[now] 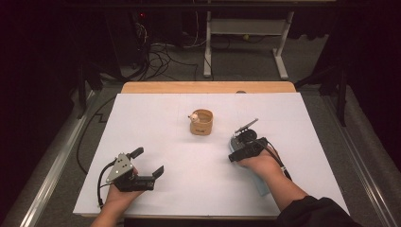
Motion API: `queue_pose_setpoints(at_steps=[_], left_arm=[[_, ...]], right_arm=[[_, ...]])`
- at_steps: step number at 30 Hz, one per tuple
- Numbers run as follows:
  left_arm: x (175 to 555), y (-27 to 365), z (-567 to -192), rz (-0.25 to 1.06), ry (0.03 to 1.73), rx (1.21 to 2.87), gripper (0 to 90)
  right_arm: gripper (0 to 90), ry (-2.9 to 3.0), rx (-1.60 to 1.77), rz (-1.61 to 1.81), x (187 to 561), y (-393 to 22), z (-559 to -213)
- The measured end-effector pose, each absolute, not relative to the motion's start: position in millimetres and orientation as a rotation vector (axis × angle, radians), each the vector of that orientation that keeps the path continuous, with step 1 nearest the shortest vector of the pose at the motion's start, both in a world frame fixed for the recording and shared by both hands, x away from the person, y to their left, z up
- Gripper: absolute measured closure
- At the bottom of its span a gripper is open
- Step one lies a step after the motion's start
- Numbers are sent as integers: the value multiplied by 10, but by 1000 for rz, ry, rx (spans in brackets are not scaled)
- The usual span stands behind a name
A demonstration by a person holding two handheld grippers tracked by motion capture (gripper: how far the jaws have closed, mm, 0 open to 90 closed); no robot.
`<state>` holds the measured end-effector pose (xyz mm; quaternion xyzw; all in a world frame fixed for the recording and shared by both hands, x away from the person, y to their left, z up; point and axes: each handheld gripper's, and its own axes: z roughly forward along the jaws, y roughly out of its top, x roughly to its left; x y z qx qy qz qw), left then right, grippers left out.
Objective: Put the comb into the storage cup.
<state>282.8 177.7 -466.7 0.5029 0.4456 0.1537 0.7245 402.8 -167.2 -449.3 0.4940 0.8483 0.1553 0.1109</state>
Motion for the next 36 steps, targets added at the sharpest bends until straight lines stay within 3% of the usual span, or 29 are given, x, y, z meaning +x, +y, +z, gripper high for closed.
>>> queue_pose_setpoints(at_steps=[13, 36], left_arm=[[2827, 1777, -4665, 341, 984, 1107, 2], [2818, 1754, -4663, 332, 979, 1106, 2]], right_arm=[[129, 2480, 1464, 453, 4027, -1681, -4498], [130, 2477, 1469, 433, 4033, -1665, -4503]])
